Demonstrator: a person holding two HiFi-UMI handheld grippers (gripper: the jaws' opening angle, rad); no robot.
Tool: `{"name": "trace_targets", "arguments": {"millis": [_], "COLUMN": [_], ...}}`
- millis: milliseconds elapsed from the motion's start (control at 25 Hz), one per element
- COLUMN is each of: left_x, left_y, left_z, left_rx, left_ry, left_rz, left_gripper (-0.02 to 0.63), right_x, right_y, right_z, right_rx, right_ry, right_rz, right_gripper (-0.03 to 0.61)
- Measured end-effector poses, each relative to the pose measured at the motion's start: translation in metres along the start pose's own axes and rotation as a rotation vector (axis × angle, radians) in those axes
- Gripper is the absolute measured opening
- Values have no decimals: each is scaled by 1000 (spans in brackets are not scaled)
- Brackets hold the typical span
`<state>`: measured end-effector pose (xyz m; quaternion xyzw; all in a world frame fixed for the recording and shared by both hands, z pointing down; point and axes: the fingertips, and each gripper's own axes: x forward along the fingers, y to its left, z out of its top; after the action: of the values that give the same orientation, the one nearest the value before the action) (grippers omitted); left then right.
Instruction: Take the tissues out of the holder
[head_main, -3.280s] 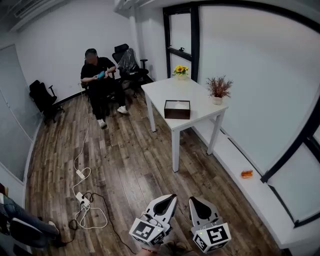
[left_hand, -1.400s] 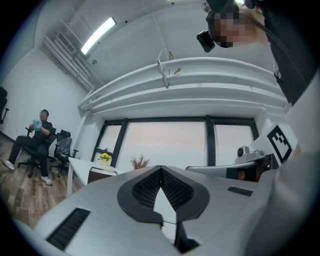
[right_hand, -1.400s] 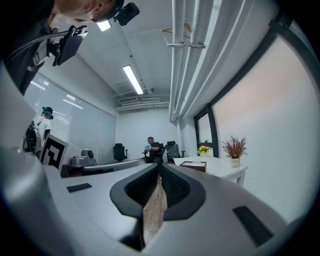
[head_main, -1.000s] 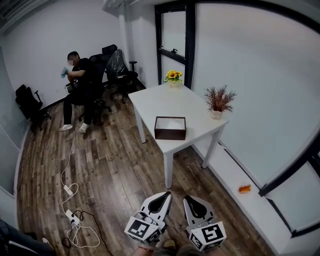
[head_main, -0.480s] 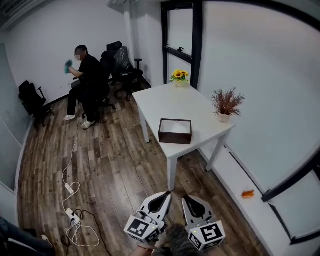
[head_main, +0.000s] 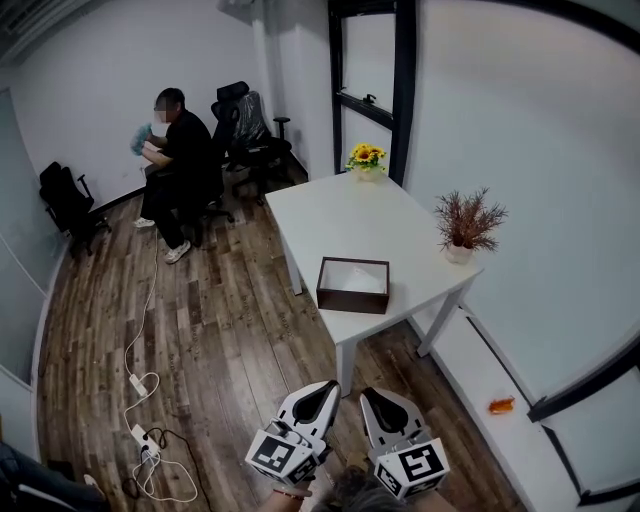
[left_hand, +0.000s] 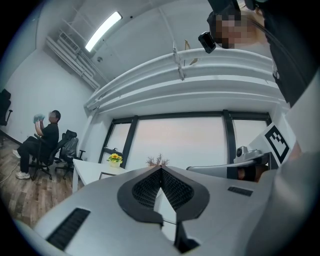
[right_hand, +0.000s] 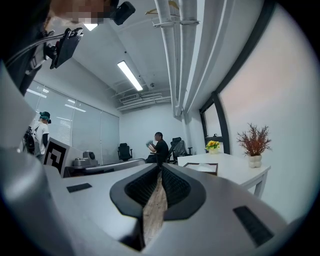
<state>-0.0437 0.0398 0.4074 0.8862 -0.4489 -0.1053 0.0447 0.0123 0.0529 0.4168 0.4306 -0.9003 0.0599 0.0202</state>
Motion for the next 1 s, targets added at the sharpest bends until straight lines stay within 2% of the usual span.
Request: {"name": "trace_targets", "arguments": {"millis": [520,1000], "left_x": [84,104], "left_y": [45,60], "left_z": [-12,-26], "left_rx": [-16,-20], "left_ry": [9,41], "left_rz": [28,55], "left_gripper": [8,8], "right_x": [70,97], "right_y": [-65,-88], "right_z": [8,1], "right_rx": [3,26], "right_ry": [29,41], "right_rz": [59,109], "right_gripper": [8,9]}}
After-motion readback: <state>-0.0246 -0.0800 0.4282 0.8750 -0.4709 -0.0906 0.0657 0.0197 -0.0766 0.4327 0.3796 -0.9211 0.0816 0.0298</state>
